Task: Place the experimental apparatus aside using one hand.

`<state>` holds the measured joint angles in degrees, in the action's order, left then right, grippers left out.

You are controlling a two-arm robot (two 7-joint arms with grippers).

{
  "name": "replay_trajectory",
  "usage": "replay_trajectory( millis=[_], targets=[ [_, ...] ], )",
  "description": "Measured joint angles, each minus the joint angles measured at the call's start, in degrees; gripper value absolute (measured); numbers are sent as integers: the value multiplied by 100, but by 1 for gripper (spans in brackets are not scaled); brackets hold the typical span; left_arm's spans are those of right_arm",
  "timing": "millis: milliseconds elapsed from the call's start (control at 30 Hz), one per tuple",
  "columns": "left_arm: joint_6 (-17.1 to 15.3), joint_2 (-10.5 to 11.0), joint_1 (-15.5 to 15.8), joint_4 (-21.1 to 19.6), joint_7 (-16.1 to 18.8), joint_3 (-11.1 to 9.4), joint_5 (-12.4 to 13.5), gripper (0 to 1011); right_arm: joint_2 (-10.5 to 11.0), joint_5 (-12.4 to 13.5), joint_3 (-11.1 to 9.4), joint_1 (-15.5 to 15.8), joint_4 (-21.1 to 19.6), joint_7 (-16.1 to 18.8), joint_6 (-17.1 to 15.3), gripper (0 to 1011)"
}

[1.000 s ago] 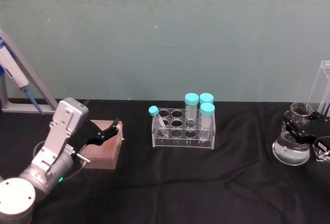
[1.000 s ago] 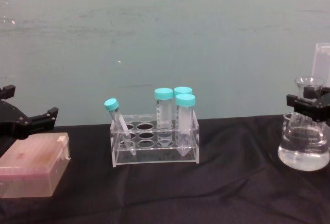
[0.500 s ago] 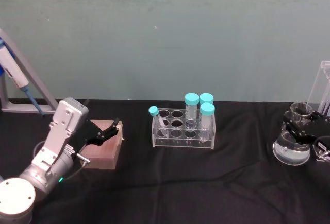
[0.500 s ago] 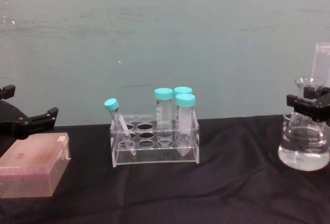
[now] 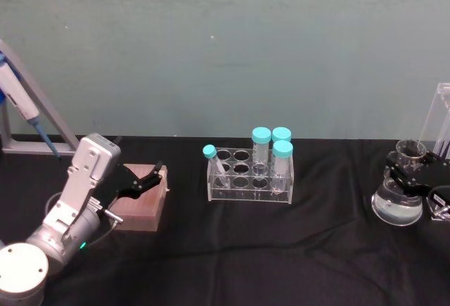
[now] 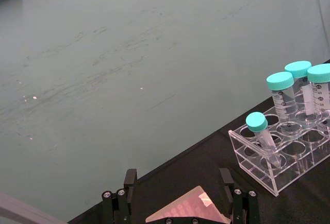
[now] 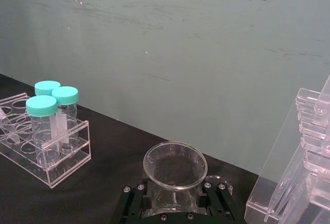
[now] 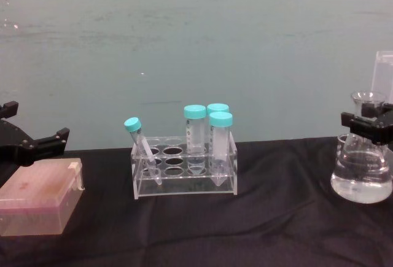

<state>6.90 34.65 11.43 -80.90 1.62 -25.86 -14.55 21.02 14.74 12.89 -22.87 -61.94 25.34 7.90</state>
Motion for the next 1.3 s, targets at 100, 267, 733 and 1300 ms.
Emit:
replay_trajectory(
  millis=[100,267,733,1300],
  targets=[
    [0,0,0,0,0,0,0,1000,0,0,0,0,-1,0,0,458],
    [0,0,0,0,0,0,0,1000,0,1,-2,0,-4,-2,3,594],
    [0,0,0,0,0,0,0,1000,0,1,0,0,-5,1,3,999],
    [0,0,0,0,0,0,0,1000,0,0,0,0,0,1,0,1000]
  ],
)
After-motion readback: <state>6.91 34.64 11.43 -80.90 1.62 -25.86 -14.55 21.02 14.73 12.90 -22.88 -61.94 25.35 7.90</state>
